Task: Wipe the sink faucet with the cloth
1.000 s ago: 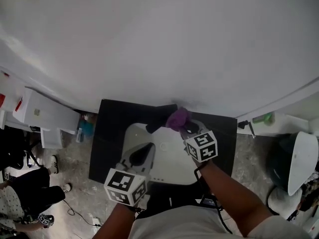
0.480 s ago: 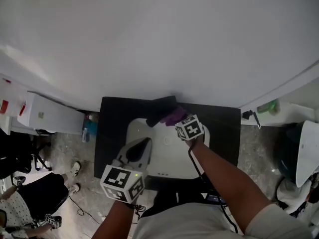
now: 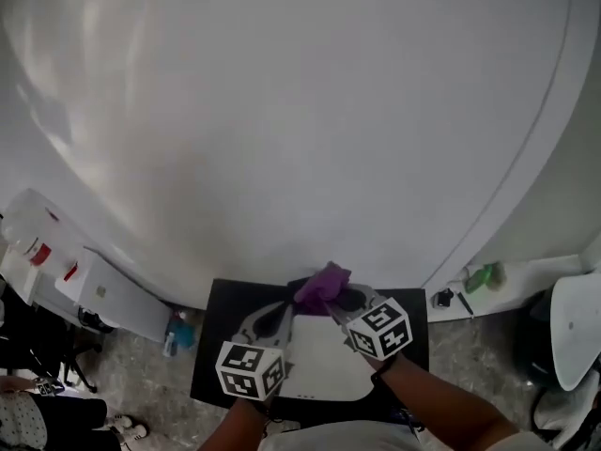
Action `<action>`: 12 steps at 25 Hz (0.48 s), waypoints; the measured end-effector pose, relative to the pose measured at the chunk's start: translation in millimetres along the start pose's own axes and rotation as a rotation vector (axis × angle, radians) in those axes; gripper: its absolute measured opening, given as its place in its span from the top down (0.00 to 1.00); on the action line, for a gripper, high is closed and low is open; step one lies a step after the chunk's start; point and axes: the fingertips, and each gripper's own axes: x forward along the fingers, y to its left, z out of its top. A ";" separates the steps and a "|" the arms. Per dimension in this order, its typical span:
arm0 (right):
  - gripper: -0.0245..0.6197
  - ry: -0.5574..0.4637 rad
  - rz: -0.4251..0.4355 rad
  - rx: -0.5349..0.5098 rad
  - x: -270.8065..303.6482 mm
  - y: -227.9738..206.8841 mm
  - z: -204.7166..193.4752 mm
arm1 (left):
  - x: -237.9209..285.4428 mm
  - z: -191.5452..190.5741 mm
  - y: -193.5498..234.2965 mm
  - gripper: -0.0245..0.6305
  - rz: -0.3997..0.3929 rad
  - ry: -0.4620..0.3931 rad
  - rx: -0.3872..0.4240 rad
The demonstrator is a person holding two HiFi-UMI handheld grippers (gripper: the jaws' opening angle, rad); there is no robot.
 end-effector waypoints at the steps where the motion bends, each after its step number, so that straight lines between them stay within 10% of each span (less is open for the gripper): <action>1: 0.85 -0.029 -0.002 -0.015 -12.0 6.7 17.0 | -3.2 10.7 -3.1 0.95 0.005 -0.022 0.010; 12: 0.85 -0.146 -0.018 -0.054 -67.6 44.9 73.7 | -30.3 48.8 -20.9 0.95 0.044 -0.117 0.025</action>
